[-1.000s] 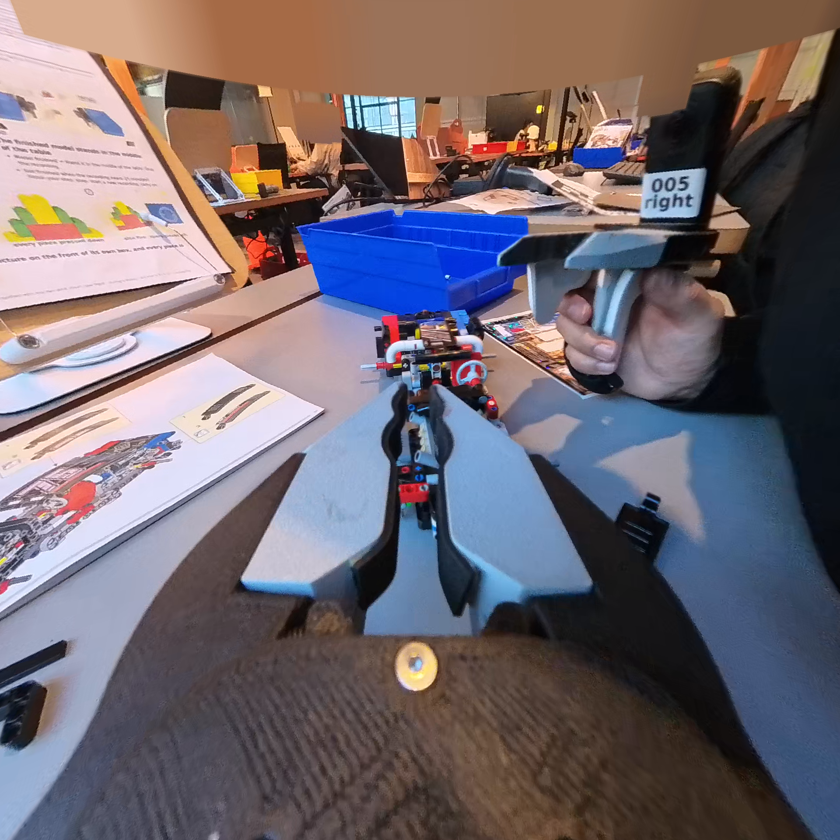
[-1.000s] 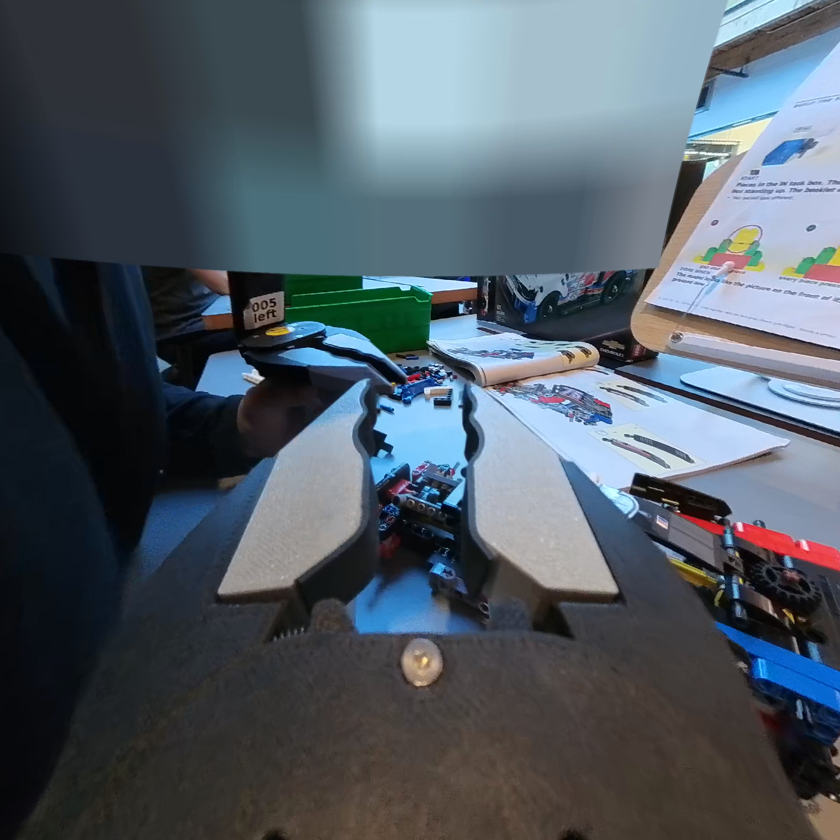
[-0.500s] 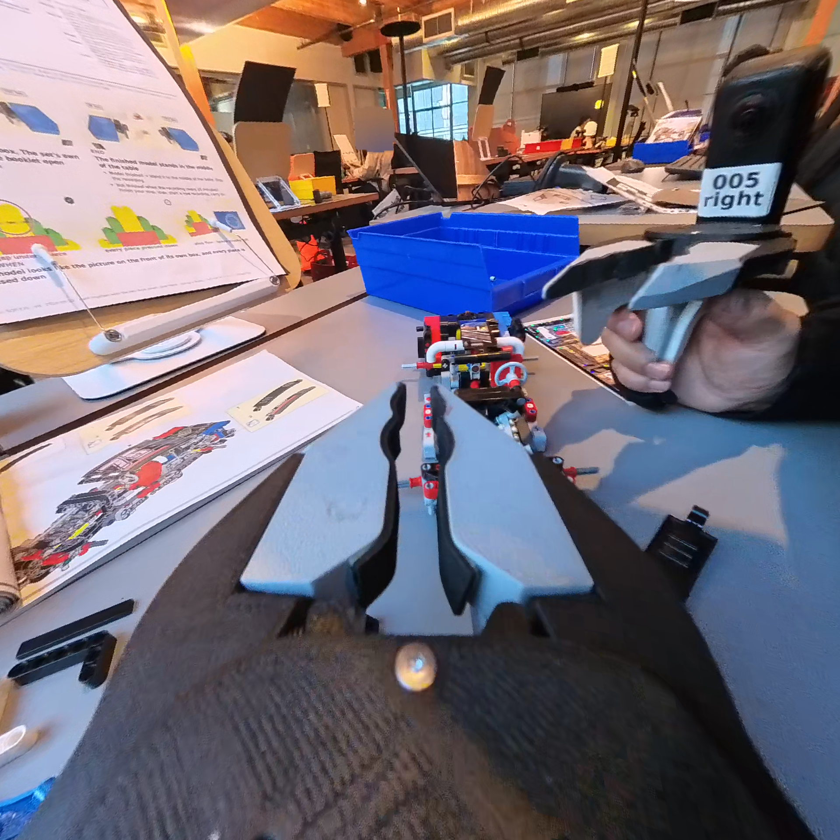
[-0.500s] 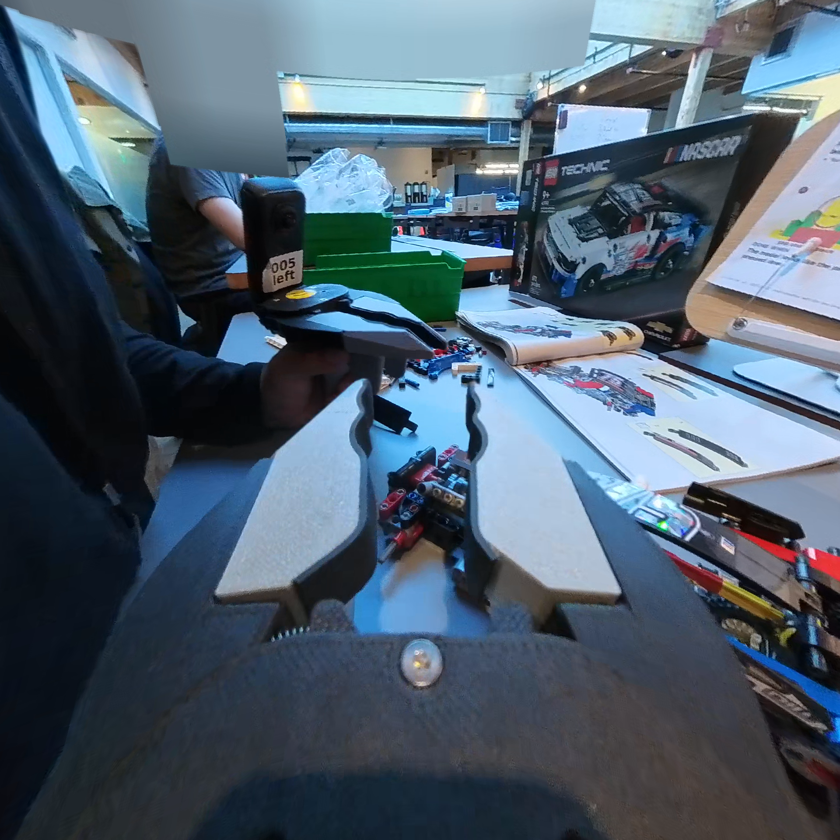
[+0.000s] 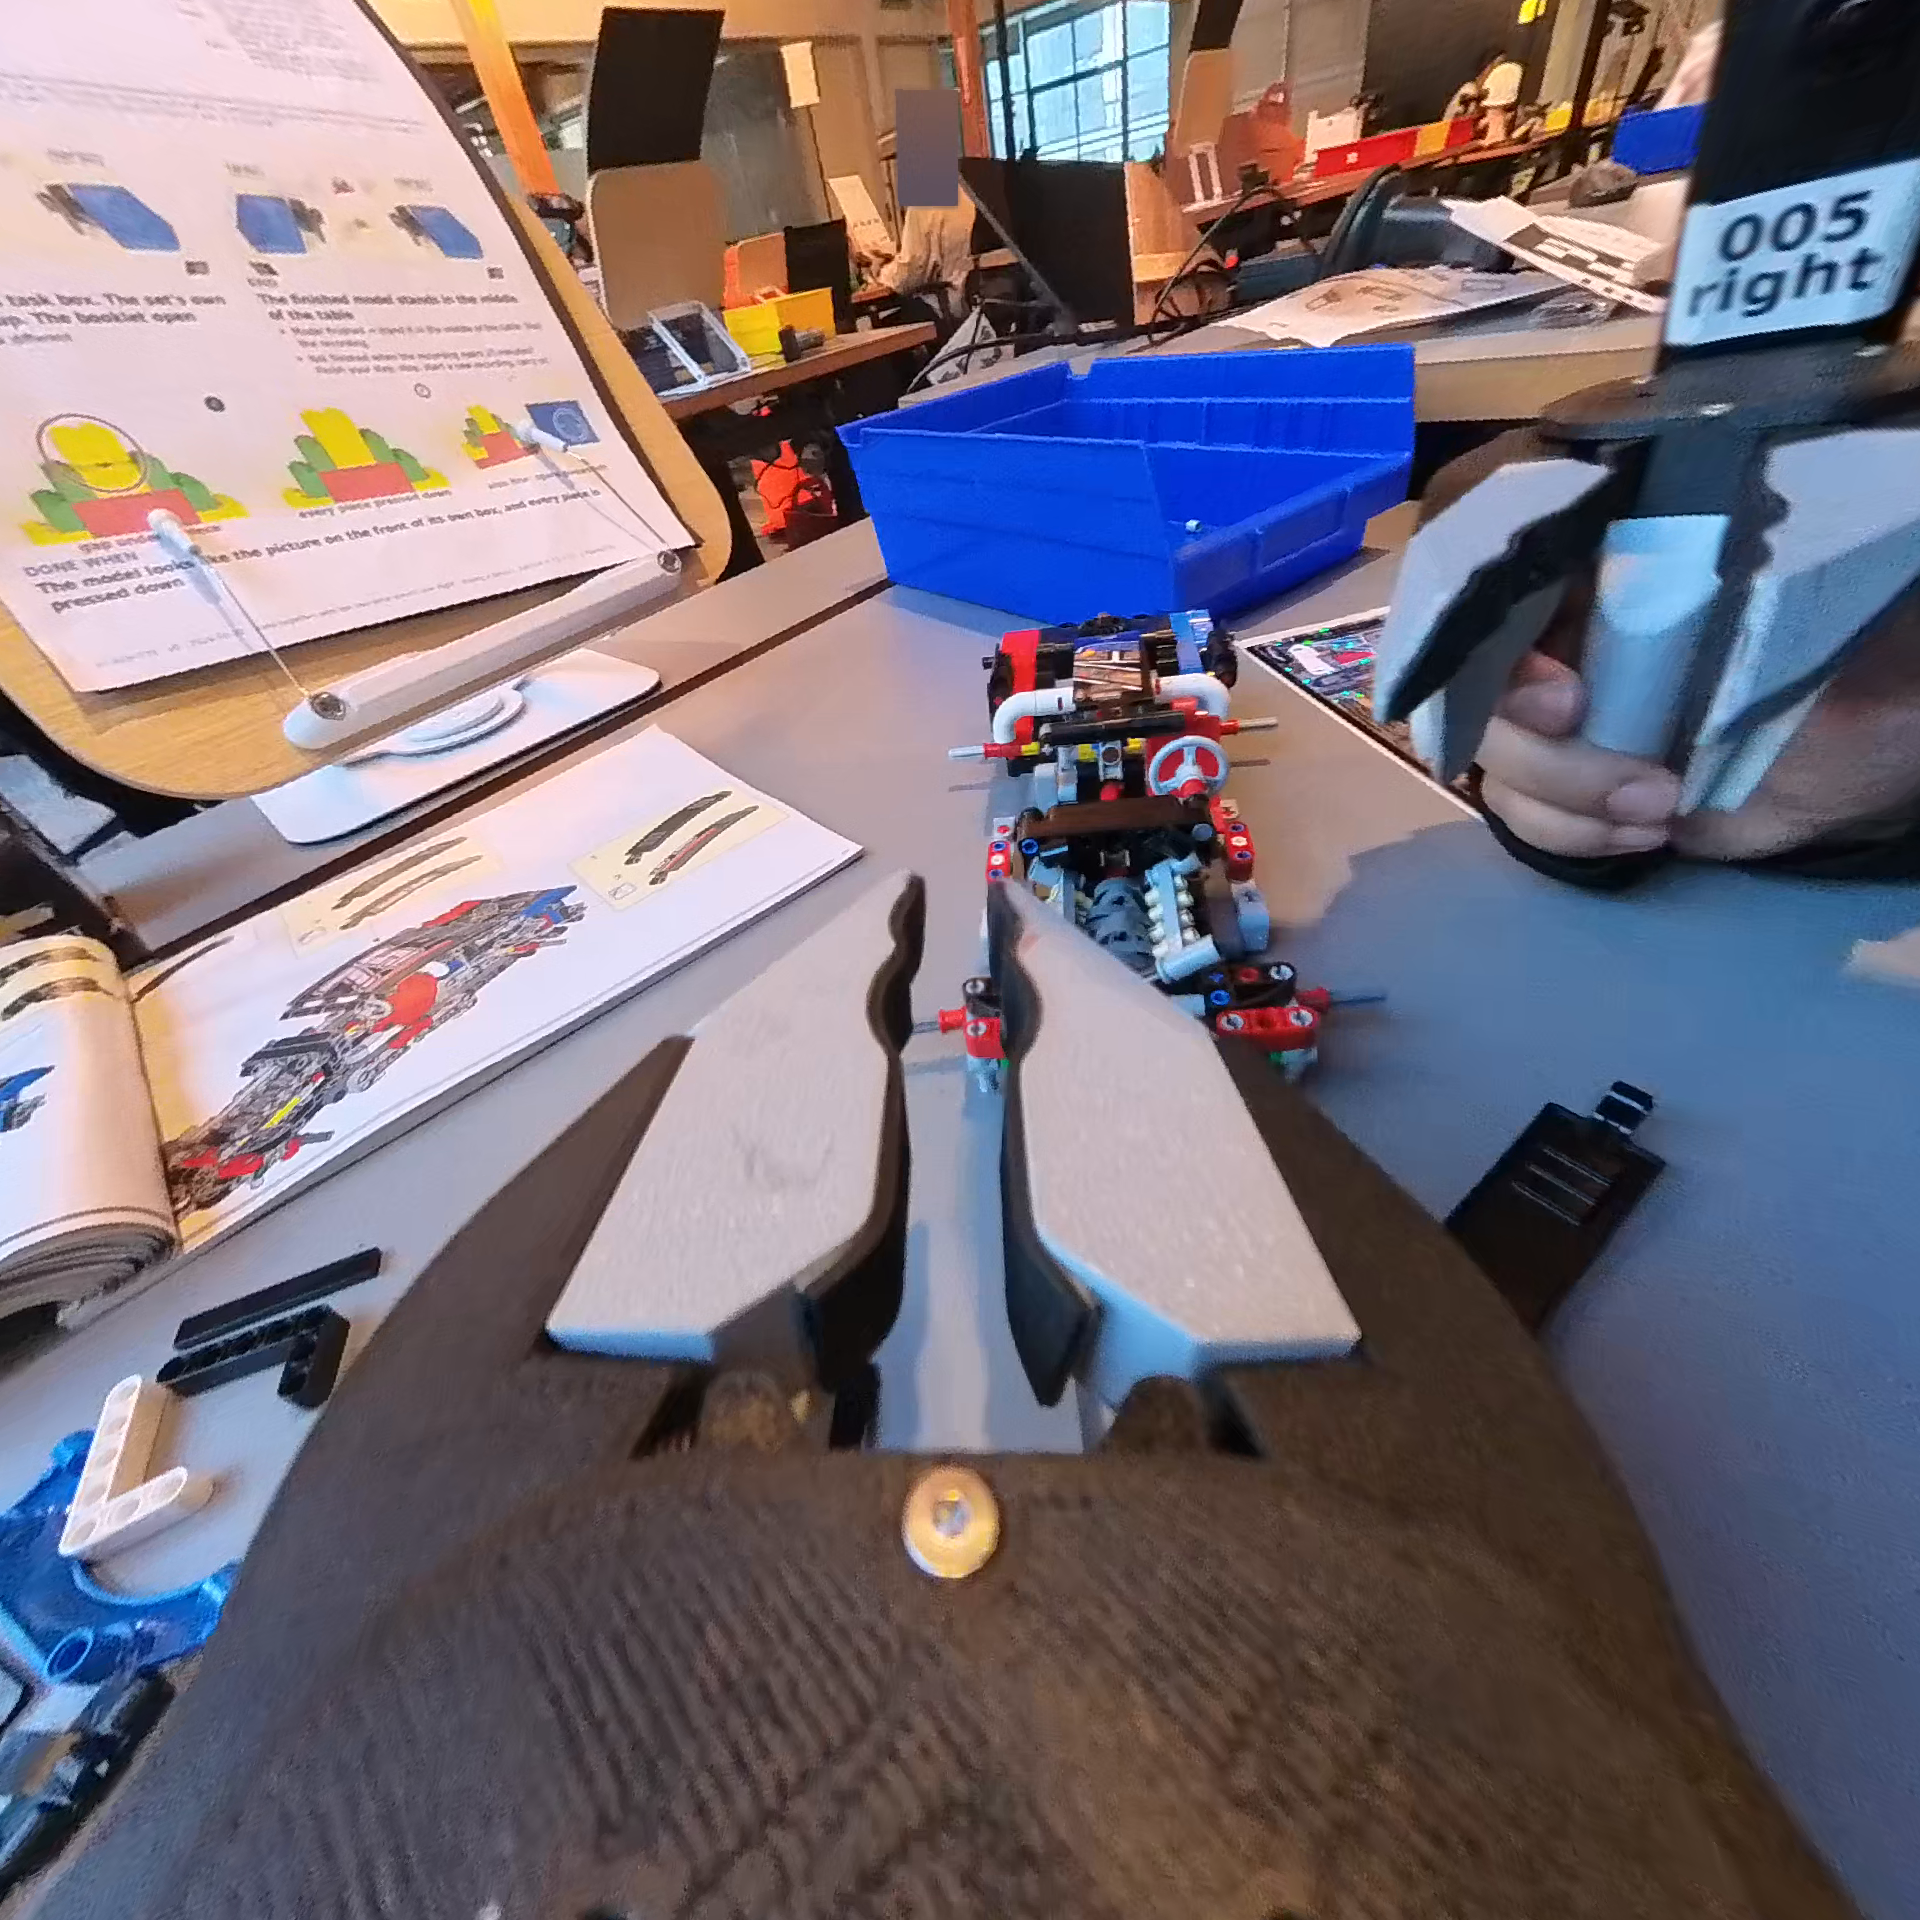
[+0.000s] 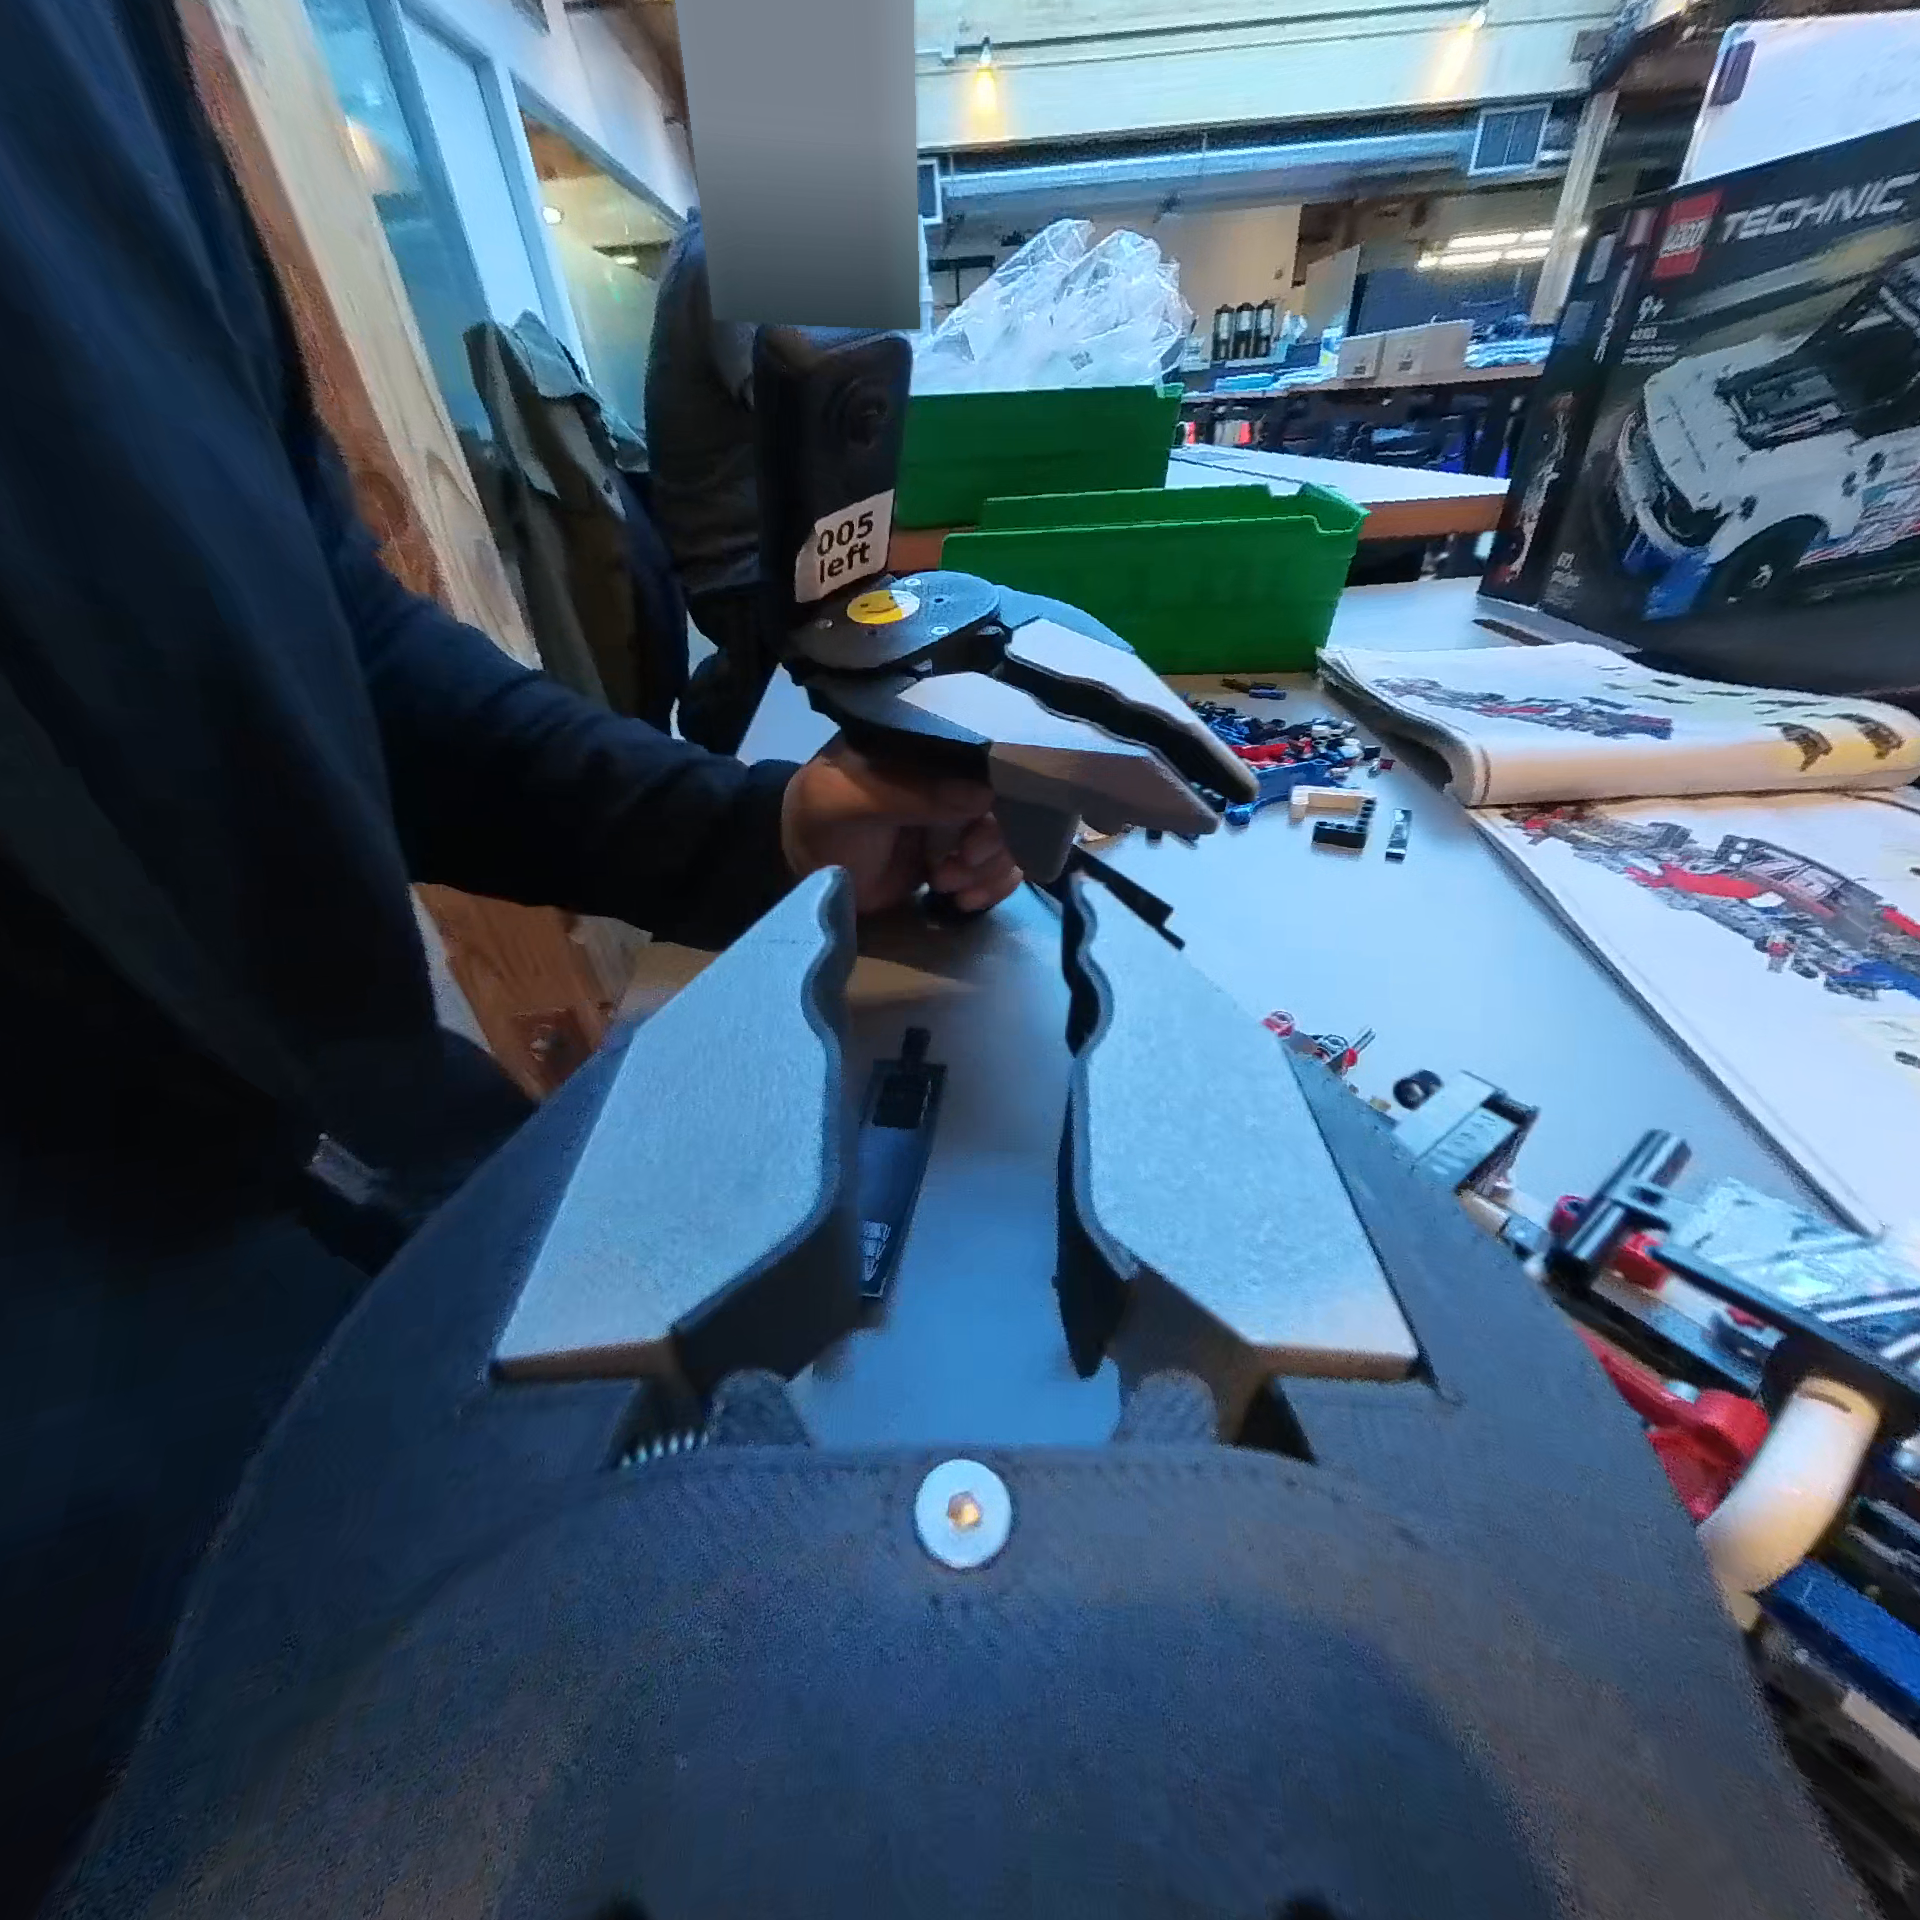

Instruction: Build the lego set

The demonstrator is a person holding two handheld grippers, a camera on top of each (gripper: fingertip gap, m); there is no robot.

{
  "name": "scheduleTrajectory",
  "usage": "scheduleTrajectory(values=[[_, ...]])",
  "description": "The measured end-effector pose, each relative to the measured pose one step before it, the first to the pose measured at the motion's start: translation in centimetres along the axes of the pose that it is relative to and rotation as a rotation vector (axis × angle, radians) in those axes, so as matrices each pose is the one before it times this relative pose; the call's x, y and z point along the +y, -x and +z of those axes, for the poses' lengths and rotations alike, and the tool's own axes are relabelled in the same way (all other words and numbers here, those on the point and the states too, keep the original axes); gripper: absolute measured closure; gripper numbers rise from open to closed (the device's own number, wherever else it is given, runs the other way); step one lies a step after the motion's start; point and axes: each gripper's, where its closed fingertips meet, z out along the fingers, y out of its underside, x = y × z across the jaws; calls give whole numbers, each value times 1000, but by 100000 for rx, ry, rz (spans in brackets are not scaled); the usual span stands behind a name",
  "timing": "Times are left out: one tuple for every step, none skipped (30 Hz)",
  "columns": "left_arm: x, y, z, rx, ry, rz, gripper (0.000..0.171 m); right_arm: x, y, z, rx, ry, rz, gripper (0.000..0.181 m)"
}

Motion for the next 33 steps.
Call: scheduleTrajectory(values=[[36, 51, -128, -713, 167, -1107, 162, 119, 140, 94, -115, 735, -215, 144], [26, -62, -173, 209, 108, -2182, 160, 114, 252, 105, -935, 832, 1098, 143], [90, -313, -251, 2162, 593, -2706, 156, 148, 325, 109, -1408, 908, 1873, 141], [300, -530, -334, 3481, 2391, -2366, 155, 243, 381, 94, -1528, 1524, 1997, 137], [488, -633, -401, 4199, 3998, -1823, 155, 380, 453, 75, -1604, 2319, 1627, 136], [442, -787, -418, 5174, 4017, -1251, 151, 614, 510, 81, -1773, 3508, 1206, 135], [527, -1010, -414, 6796, 5220, -797, 148, 892, 450, 85, -1146, 5052, 986, 134], [643, -890, -387, 5929, 6640, -614, 147, 954, 200, 71, 728, 5646, 845, 131], [611, -784, -286, 5147, 6383, -134, 141, 738, 121, 27, 1426, 4655, 262, 127], [674, -750, -184, 4859, 6878, 351, 133, 565, 210, 33, 803, 3604, -559, 123], [703, -527, -93, 3265, 6956, 1095, 127, 576, 71, 110, 1264, 3791, -339, 123], [598, -435, 39, 2609, 5693, 1622, 120, 728, -61, 240, 1337, 5119, 331, 124], [510, -376, 135, 2299, 4763, 1906, 116, 871, -12, 366, 427, 6337, 786, 123], [451, -319, 225, 1857, 3933, 1983, 114, 849, 23, 398, -68, 6081, 794, 122], [402, -303, 306, 1651, 3395, 2214, 114, 654, -71, 373, 523, 4629, 671, 122], [386, -150, 336, 416, 3414, 2838, 114, 460, -56, 289, 472, 3493, 330, 124], [376, -53, 370, -522, 3099, 3573, 114, 295, 40, 243, -150, 2480, -210, 126], [345, 9, 394, -1071, 2696, 4008, 114, 211, -23, 211, 49, 1902, -119, 129], [287, 9, 415, -1076, 2249, 4036, 115, 249, -133, 252, 331, 2290, 212, 131], [206, 70, 431, -1275, 1665, 3626, 117, 287, -266, 256, 876, 2639, 379, 133], [178, 1, 450, -625, 1282, 3077, 119, 96, -380, 173, 1421, 1415, 303, 137], [200, -198, 444, 731, 1429, 2500, 121, -107, -202, 50, 292, -66, -26, 143], [-305, -397, 144, 2365, -1723, 1532, 131, -29, -37, 49, -787, 187, -85, 143], [-23, -130, 128, 411, 130, 1852, 137, 20, -47, -3, -685, 104, 53, 146], [-116, -143, 60, 217, -902, 1957, 143, 128, 25, -10, -1086, 517, 59, 156], [-124, -163, 81, 42, -1263, 1810, 149, 155, 46, -4, -1149, 807, 353, 170], [-118, 34, 71, -1233, -1233, 849, 149, 62, -82, -19, -312, 296, 882, 178], [-65, 13, 53, -796, -769, -135, 149, -2, -75, -3, -403, -50, 1232, 180], [0, -2, -14, -439, -408, -428, 149, -16, -88, -7, -486, -77, 1452, 181], [19, 1, -13, -479, -368, -620, 149, -21, -96, -1, -336, -93, 1364, 181], [6, -3, -5, -487, -452, -841, 149, -9, -44, -15, -499, -86, 979, 181], [16, -3, 0, -250, -599, -1061, 149, -20, 58, -19, -983, -18, 409, 181], [17, 2, -4, 144, -671, -1493, 149, -38, 90, -12, -894, -106, -5, 178]])
